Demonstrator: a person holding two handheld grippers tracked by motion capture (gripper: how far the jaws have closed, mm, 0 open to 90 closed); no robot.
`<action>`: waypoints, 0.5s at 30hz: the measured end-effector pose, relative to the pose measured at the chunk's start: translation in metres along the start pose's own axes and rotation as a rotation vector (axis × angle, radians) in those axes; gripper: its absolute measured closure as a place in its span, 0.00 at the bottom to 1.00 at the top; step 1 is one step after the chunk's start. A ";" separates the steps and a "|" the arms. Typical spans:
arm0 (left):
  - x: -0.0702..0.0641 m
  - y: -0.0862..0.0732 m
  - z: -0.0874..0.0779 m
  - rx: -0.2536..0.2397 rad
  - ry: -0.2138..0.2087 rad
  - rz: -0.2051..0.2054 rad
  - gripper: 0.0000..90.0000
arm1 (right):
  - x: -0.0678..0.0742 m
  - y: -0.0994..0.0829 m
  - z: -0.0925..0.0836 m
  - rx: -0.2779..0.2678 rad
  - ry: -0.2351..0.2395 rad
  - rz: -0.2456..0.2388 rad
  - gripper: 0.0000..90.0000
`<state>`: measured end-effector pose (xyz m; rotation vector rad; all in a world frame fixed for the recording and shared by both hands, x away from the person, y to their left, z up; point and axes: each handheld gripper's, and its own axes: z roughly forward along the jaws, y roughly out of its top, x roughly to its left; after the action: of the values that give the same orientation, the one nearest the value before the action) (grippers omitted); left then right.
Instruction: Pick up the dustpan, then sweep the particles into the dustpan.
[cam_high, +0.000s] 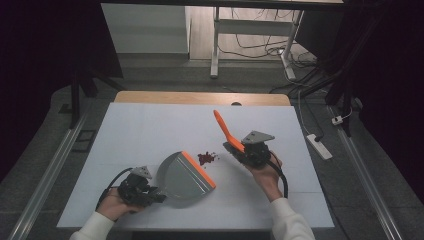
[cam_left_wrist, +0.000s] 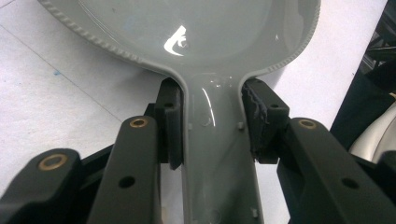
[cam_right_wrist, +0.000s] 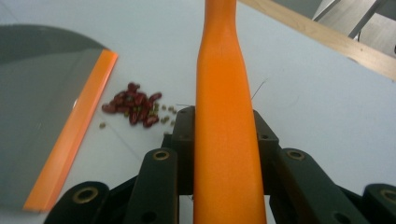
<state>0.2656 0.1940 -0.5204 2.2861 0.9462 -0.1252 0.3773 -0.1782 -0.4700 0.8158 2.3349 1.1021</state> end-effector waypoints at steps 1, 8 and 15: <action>0.000 0.000 0.000 0.000 -0.001 0.000 0.68 | 0.000 0.000 0.000 0.000 0.000 0.000 0.78; 0.001 0.000 0.000 -0.001 -0.003 -0.003 0.68 | 0.003 0.019 0.019 -0.013 0.015 -0.018 0.78; 0.000 -0.001 0.000 -0.002 -0.001 -0.004 0.68 | 0.008 0.022 0.030 0.017 0.011 -0.035 0.78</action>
<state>0.2654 0.1947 -0.5205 2.2827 0.9496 -0.1267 0.3964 -0.1453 -0.4715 0.7741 2.3614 1.0769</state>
